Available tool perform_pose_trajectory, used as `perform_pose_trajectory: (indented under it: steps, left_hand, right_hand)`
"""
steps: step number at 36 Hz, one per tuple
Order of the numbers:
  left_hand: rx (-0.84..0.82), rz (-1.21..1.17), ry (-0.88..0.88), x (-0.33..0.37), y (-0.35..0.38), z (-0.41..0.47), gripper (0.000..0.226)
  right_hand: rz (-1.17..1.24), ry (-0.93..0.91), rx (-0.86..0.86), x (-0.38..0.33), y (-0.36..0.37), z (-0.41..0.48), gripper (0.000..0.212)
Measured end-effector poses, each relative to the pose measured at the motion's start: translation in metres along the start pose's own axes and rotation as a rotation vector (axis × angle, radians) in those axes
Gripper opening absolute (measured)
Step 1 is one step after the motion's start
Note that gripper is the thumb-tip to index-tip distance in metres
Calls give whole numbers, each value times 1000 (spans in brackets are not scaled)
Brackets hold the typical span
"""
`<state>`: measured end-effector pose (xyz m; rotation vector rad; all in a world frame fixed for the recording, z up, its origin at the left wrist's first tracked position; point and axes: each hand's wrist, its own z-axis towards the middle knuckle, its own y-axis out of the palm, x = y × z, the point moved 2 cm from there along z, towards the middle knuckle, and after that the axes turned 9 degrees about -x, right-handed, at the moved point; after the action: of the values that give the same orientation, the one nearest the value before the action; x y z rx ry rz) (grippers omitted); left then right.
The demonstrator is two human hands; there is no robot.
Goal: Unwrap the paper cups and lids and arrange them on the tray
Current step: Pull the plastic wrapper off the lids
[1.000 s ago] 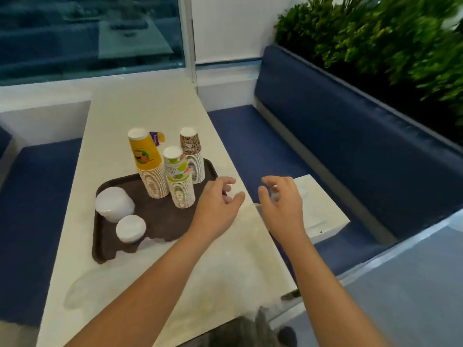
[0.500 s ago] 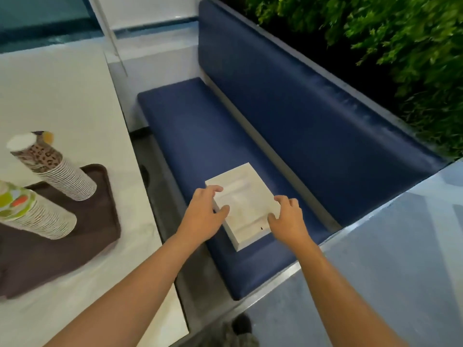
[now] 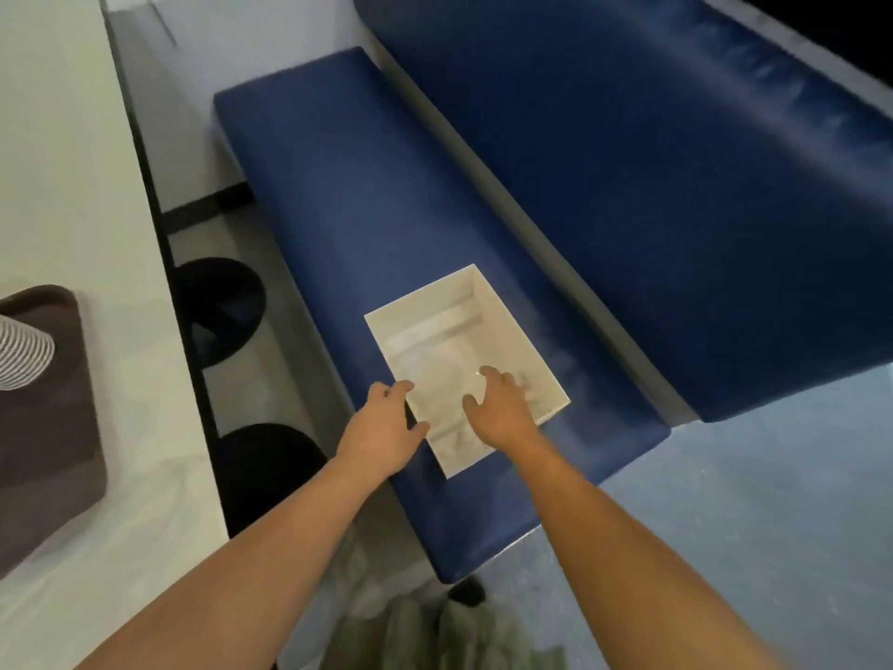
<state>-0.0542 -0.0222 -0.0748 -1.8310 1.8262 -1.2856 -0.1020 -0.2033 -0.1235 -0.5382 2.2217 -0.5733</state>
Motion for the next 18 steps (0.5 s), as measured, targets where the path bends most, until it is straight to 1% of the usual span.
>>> perform_pose_trajectory:
  steps: [2,5,8,12,15,18]
  left_hand:
    - [-3,2,12,-5,9,5,66]
    - [1,-20,23,-12,19,9,67]
    - [8,-36,37,-17,26,11,65]
    - [23,-120,57,-18,28,11,59]
    - [22,-111,64,-22,28,13,58]
    - [12,-93,70,-23,29,14,58]
  right_hand:
    - [-3,12,-59,-2,17,20,65]
    - [-60,-19,-99,-1,38,47,73]
    - [-191,-70,-118,-5,52,68,80]
    - [-329,-94,-128,-12,64,89,87]
    - [-407,-143,-177,-14,74,102,88]
    - [-326,-197,-162,-18,80,107,77]
